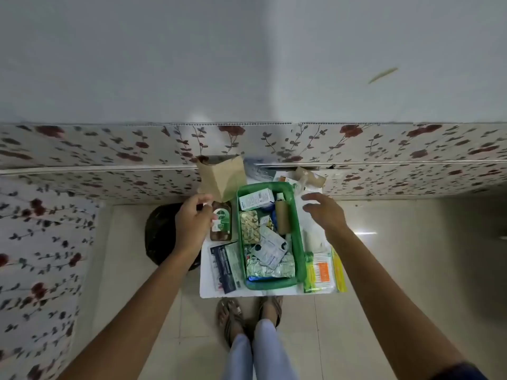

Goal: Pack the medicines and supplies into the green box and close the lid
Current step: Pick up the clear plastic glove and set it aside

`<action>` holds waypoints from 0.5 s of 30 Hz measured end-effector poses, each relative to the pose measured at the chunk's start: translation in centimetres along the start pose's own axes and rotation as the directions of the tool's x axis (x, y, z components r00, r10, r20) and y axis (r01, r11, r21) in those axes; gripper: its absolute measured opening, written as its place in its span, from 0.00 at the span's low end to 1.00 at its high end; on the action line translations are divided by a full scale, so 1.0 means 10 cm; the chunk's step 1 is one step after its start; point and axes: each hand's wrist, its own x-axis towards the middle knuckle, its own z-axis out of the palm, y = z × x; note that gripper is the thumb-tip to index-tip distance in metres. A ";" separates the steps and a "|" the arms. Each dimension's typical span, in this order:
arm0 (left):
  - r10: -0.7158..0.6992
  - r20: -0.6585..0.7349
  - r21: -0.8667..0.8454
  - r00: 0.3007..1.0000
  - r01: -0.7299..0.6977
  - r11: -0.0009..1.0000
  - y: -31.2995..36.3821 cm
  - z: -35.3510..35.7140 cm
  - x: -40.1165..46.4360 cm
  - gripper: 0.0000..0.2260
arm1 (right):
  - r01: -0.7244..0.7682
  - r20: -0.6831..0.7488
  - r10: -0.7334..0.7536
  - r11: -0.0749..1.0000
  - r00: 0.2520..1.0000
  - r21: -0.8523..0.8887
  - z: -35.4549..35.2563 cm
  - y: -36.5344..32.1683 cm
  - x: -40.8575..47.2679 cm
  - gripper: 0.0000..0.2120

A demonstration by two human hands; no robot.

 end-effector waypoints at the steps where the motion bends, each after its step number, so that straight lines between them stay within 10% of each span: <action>1: 0.026 -0.019 0.035 0.999 -0.026 0.999 -0.02 0.03 0.06 0.08 | -0.023 0.043 0.025 0.999 0.999 -0.045 0.03 0.01 0.06 0.09; 6: 0.241 0.012 0.234 0.971 -0.237 0.943 -0.08 0.21 0.43 0.12 | 0.046 -0.037 -0.055 0.977 0.998 -0.210 0.07 0.14 0.32 0.13; 10: 0.396 0.054 0.443 0.917 -0.378 0.813 -0.02 0.35 0.66 0.18 | 0.153 -0.246 -0.135 0.987 0.960 0.056 -0.11 0.13 0.34 0.07; 15: 0.296 0.090 0.706 0.951 -0.271 0.654 0.01 0.44 0.89 0.25 | 0.172 -0.136 -0.130 0.913 0.982 0.369 -0.21 0.07 0.38 0.13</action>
